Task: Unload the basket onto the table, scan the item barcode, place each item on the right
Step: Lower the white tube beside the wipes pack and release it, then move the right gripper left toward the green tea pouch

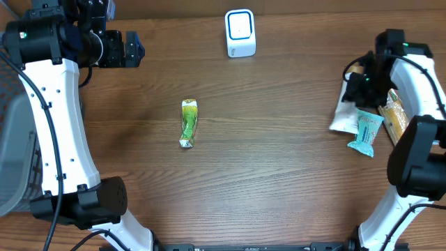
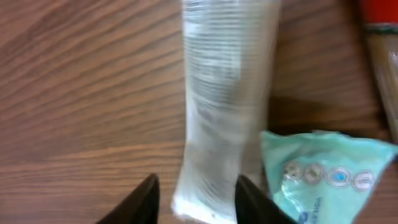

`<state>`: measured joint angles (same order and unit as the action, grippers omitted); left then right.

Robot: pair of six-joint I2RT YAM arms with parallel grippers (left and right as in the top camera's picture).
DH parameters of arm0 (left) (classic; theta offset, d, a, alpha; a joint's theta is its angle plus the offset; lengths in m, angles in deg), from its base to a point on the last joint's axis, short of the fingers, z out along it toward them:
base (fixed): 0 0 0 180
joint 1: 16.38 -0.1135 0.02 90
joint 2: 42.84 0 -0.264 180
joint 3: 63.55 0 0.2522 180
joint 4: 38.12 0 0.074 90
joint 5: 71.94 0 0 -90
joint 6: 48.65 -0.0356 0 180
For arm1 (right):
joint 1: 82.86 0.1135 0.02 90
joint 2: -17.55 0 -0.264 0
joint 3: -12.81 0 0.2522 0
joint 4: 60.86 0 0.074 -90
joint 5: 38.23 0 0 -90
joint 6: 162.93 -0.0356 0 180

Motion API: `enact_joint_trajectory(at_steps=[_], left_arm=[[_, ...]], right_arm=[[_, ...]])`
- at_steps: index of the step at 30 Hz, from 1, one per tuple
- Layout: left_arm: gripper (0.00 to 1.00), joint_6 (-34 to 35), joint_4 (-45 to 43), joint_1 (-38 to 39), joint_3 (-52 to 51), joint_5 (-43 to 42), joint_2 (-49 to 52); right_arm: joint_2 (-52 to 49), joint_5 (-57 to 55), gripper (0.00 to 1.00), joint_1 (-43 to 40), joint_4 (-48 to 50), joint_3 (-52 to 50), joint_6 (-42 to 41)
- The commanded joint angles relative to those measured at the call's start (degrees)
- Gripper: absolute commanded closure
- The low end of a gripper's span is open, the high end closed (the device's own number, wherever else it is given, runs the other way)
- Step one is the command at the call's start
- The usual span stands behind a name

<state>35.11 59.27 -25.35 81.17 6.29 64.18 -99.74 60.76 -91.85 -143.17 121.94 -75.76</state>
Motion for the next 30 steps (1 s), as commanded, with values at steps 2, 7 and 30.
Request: enact_joint_trajectory(at_steps=[2, 7, 30], left_arm=[[0.0, -1.1, 0.0, 0.3, 0.3, 0.0, -0.5], [0.0, -1.1, 0.0, 0.3, 0.3, 0.0, -0.5], [0.0, -1.1, 0.0, 0.3, 0.3, -0.1, -0.5]], right_arm=[[1.8, 5.3, 0.41, -1.0, -2.9, 3.5, -0.4], [1.8, 11.0, 0.3, 0.8, -11.3, 12.1, 1.2], [-5.4, 3.0, 0.28, 47.3, 12.6, 10.6, -15.6]])
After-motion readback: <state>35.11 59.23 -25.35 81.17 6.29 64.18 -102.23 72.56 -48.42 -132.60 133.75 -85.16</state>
